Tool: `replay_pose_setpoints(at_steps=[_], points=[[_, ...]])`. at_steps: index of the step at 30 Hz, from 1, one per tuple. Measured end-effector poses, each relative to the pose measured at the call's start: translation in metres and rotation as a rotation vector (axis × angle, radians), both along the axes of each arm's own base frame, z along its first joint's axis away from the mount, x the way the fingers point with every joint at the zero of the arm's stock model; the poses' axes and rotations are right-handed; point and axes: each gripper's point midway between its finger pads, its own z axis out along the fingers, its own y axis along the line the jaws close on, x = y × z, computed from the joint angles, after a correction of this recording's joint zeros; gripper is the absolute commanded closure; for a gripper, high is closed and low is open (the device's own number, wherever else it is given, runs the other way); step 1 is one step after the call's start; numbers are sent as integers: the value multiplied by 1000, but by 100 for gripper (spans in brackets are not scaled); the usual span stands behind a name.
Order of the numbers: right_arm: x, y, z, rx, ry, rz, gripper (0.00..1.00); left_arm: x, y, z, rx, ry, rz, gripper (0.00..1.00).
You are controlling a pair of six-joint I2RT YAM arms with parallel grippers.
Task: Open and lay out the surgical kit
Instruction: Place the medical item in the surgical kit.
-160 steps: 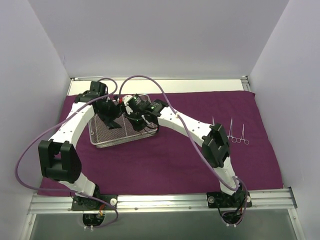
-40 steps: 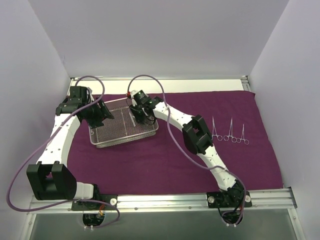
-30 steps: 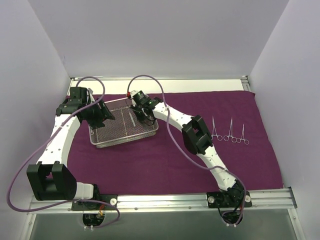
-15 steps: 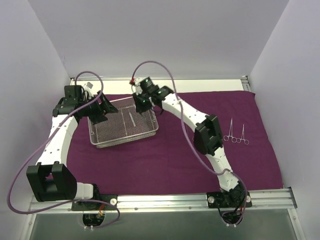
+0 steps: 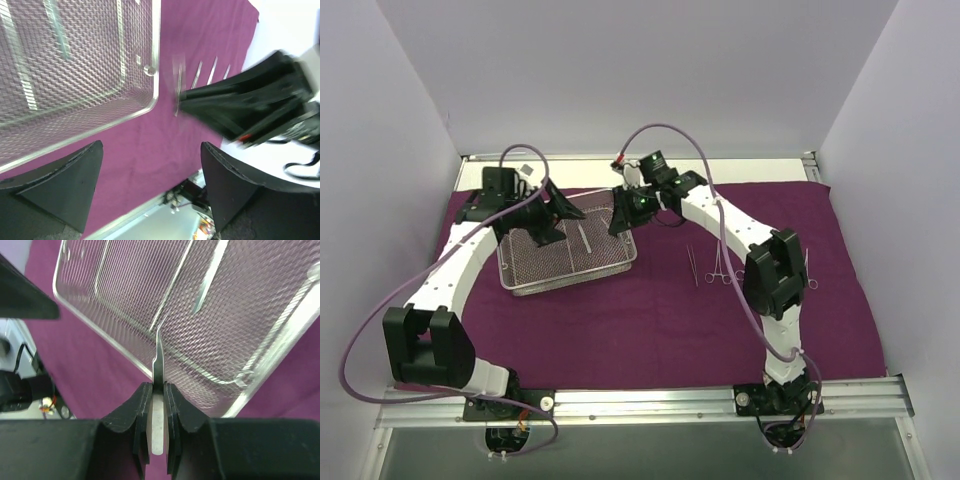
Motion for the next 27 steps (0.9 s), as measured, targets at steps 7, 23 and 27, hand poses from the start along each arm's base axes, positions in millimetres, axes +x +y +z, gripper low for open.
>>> replay_pose_setpoints(at_steps=[7,23,27], points=[[-40,22,-17,-19,51,67,100,-2,-46,-21,8,110,-1,22],[-52,26,22,58,-4,67,100,4,-41,-35,51,187,74,48],[-54,29,24,75,6,71,100,9,-44,-33,52,183,68,53]])
